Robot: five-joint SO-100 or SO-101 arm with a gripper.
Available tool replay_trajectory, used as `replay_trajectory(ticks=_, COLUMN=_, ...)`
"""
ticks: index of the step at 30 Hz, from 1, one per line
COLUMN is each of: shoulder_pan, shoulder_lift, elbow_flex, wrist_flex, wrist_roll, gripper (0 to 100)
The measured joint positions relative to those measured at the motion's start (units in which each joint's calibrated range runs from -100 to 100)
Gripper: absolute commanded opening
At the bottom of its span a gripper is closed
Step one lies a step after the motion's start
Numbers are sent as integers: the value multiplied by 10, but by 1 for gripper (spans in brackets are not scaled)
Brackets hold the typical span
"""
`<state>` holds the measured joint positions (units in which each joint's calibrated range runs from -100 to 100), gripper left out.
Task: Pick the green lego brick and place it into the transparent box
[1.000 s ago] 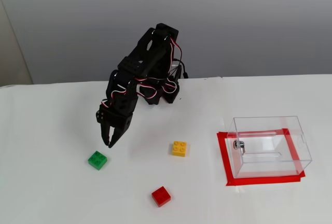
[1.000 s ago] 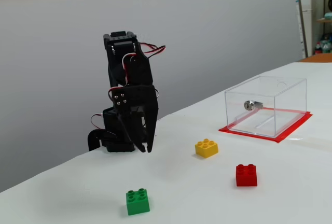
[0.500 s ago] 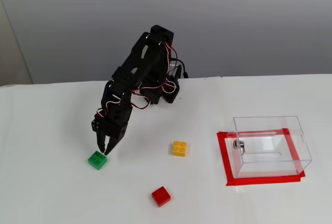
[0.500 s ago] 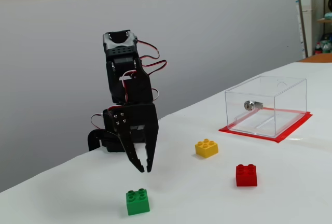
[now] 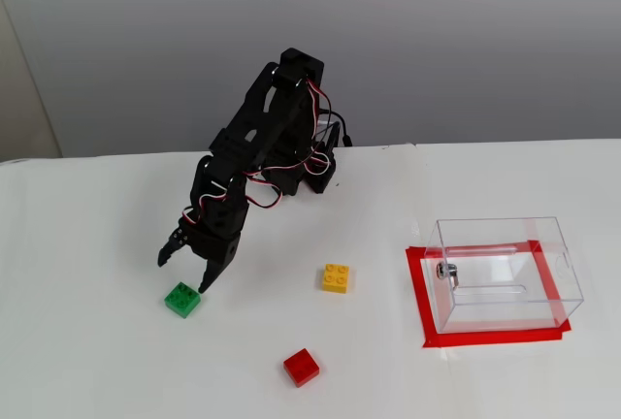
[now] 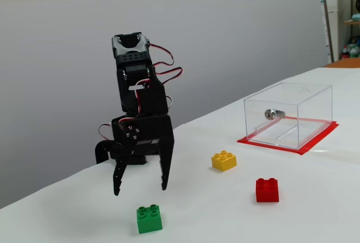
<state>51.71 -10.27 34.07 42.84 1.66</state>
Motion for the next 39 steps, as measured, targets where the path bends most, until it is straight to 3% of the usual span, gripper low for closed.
replay_trajectory(ticks=17, shoulder_pan=0, shoulder_lift=95, elbow_flex=0, wrist_flex=-104, wrist_roll=1, gripper=38)
replay_trajectory(ticks=39, shoulder_pan=0, shoulder_lift=134, elbow_flex=0, wrist_flex=-107, wrist_roll=1, gripper=38)
